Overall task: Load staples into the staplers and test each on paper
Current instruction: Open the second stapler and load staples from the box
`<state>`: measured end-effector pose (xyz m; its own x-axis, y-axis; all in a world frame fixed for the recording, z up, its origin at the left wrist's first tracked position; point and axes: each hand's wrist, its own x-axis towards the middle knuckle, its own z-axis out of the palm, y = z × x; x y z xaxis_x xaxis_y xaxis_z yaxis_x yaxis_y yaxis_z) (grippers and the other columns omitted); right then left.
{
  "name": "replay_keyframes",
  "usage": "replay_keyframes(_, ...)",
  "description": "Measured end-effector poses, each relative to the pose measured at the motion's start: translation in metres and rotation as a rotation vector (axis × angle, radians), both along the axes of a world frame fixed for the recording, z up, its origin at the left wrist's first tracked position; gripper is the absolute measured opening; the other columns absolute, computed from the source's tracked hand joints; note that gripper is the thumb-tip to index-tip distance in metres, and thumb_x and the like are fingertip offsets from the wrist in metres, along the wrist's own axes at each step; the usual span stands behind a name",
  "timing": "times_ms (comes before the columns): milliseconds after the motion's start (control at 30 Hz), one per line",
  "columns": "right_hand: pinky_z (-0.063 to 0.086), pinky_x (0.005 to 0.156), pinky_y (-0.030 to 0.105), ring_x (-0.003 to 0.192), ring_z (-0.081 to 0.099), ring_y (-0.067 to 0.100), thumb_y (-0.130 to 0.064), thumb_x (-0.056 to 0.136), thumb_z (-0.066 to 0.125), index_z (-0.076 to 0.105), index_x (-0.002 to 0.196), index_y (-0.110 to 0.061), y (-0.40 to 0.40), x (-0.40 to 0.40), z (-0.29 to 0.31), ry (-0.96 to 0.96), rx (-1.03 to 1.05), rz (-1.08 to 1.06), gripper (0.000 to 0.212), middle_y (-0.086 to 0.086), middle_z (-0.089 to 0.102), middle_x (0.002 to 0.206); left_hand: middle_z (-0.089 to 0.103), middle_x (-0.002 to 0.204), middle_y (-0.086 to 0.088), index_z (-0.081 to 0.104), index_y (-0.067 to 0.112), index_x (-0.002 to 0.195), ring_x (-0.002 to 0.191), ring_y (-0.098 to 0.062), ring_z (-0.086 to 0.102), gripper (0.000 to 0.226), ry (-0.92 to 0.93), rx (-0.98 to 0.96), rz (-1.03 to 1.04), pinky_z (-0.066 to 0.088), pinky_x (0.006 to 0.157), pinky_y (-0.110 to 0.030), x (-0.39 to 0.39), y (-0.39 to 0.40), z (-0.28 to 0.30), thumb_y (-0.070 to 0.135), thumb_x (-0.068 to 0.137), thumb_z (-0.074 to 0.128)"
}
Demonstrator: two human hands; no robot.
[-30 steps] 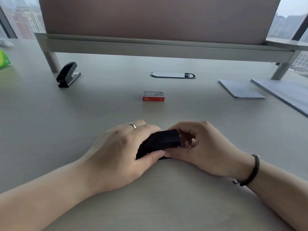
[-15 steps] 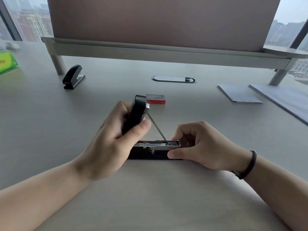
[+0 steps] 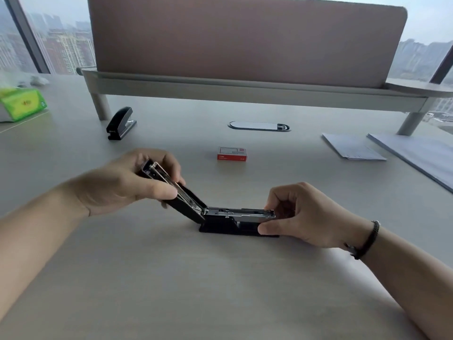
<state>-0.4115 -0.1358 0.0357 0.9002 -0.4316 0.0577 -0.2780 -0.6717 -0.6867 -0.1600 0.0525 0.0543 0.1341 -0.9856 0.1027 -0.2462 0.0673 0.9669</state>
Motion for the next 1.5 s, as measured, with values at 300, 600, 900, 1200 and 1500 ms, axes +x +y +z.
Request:
replay_keyframes(300, 0.031, 0.044, 0.015, 0.043, 0.039, 0.002, -0.031, 0.067, 0.086, 0.064, 0.069, -0.017, -0.004, -0.002, -0.001, 0.019, -0.021, 0.002, 0.026, -0.014, 0.053, 0.048, 0.070, 0.093, -0.022, 0.074, 0.022, 0.081, 0.074, -0.015, 0.062, 0.031, -0.266, 0.249, -0.061, 0.047, 0.064, -0.018, 0.014, 0.009, 0.005, 0.024, 0.052, 0.083)
replay_keyframes(600, 0.031, 0.045, 0.015, 0.043, 0.039, 0.002, -0.030, 0.067, 0.087, 0.063, 0.067, -0.019, -0.005, -0.001, -0.002, 0.026, -0.037, 0.001, 0.026, -0.012, 0.054, 0.049, 0.065, 0.083, -0.002, 0.067, 0.028, 0.086, 0.076, -0.023, 0.055, 0.039, -0.358, 0.336, -0.095, 0.042, 0.069, -0.036, 0.013, 0.004, -0.005, 0.015, 0.055, 0.086)
replay_keyframes(900, 0.036, 0.051, 0.020, 0.048, 0.043, 0.002, -0.034, 0.068, 0.085, 0.062, 0.067, -0.027, -0.004, -0.005, -0.001, 0.062, -0.063, 0.046, 0.024, -0.006, 0.059, 0.058, 0.067, 0.086, 0.002, 0.067, 0.031, 0.092, 0.075, -0.015, 0.060, 0.048, -0.464, 0.450, -0.247, 0.049, 0.069, -0.033, 0.008, 0.006, 0.009, 0.006, 0.059, 0.090)
replay_keyframes(1200, 0.045, 0.059, 0.031, 0.056, 0.056, 0.010, -0.071, 0.060, 0.070, 0.069, 0.071, -0.022, -0.031, 0.016, 0.006, -0.133, 0.047, -0.047, 0.051, 0.006, 0.068, 0.064, 0.073, 0.097, -0.005, 0.073, 0.025, 0.096, 0.068, -0.014, 0.057, 0.043, -0.279, 0.303, 0.105, 0.045, 0.056, -0.023, 0.042, -0.044, -0.011, 0.046, 0.061, 0.086)
replay_keyframes(1500, 0.047, 0.089, 0.028, 0.107, 0.061, 0.014, -0.061, 0.072, 0.071, 0.055, 0.133, -0.031, -0.096, 0.124, -0.022, -0.040, -0.305, -0.261, 0.070, -0.013, 0.050, 0.138, 0.071, 0.104, 0.012, 0.067, 0.029, 0.109, 0.056, -0.007, 0.046, 0.049, -0.539, 0.021, 0.379, 0.048, 0.063, -0.024, 0.047, -0.121, -0.047, 0.034, 0.065, 0.089)
